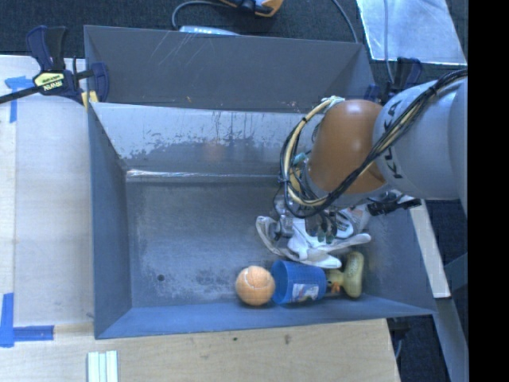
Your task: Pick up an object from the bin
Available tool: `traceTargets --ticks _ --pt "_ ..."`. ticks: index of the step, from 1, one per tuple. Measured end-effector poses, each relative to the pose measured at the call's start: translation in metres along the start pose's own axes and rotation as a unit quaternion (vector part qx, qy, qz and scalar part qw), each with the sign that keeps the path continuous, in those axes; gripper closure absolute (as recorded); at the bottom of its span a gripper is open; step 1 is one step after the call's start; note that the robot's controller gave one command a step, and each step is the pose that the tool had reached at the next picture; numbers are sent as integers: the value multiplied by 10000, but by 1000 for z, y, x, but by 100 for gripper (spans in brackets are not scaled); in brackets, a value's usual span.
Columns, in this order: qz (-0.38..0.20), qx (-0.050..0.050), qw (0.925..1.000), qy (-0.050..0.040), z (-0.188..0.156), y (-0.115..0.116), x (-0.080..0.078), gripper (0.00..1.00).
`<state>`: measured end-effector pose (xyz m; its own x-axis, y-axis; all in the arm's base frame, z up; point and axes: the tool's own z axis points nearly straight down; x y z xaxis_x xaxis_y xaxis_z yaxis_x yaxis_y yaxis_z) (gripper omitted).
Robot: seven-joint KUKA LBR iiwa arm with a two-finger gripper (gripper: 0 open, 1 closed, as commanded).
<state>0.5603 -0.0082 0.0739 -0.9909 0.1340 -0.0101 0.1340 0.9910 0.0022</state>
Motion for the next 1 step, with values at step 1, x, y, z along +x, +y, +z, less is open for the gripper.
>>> traceTargets --ticks 1 --pt "2 0 10000 0 0 0 0 100"
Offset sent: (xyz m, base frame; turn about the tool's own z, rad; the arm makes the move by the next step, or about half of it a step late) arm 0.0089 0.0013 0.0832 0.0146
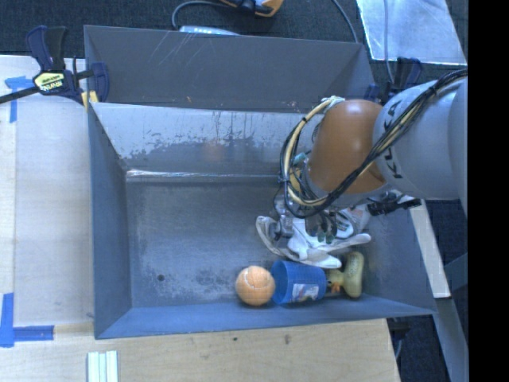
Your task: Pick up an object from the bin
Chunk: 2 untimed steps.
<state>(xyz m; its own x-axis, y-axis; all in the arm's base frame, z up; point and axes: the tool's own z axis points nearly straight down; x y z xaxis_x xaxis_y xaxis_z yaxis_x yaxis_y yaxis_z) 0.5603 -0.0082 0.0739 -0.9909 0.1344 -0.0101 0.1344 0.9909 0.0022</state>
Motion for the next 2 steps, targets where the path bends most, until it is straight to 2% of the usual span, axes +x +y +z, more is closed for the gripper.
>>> traceTargets --ticks 1,2 --pt "35 6 10000 35 -45 1 -3 100" --pt "29 -2 10000 -15 -162 5 -6 100"
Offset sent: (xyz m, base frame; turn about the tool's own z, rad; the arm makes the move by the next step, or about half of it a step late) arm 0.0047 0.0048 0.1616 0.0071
